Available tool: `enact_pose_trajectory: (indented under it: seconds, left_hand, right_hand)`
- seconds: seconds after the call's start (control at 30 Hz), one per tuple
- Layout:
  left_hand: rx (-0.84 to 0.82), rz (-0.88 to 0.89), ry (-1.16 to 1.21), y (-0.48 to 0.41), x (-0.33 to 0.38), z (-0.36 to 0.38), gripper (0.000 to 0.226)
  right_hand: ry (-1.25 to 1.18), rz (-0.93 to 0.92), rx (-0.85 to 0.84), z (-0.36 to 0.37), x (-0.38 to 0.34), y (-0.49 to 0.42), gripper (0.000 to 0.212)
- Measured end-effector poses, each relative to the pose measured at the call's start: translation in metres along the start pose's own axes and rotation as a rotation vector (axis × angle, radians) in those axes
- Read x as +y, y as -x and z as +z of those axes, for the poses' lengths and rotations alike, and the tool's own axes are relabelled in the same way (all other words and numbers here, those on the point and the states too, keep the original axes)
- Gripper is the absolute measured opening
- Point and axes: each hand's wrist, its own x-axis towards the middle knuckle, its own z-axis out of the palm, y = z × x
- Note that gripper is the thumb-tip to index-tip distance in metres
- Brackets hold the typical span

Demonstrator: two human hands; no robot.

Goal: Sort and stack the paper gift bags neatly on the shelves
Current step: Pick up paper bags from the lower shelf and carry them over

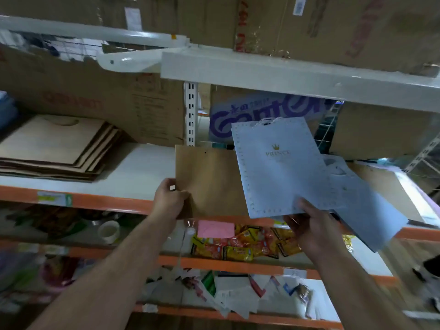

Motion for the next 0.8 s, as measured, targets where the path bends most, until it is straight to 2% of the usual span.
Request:
enact_pose_trajectory:
  seconds: [0.07, 0.17, 0.3, 0.43, 0.63, 0.8]
  left_hand:
    - [0.043, 0.001, -0.005, 0.021, -0.006, -0.022, 0.028]
    - [0.127, 0.011, -0.065, 0.051, -0.018, -0.060, 0.025]
    - [0.218, 0.015, -0.107, 0.081, -0.033, -0.115, 0.026]
    - [0.276, 0.049, -0.072, 0.095, -0.040, -0.164, 0.026]
    - [0.317, 0.039, -0.047, 0.087, -0.050, -0.239, 0.034]
    - [0.323, 0.022, 0.004, 0.050, -0.047, -0.315, 0.031]
  right_hand:
    - [-0.003, 0.032, -0.025, 0.008, 0.008, 0.017, 0.016]
    - [0.000, 0.077, -0.065, 0.018, 0.026, 0.038, 0.025]
    - [0.007, 0.134, -0.111, 0.037, 0.055, 0.064, 0.015]
    - [0.021, 0.157, -0.167, 0.064, 0.079, 0.088, 0.020]
    - [0.079, 0.159, -0.242, 0.122, 0.108, 0.114, 0.020]
    - [0.074, 0.130, -0.259, 0.191, 0.144, 0.135, 0.018]
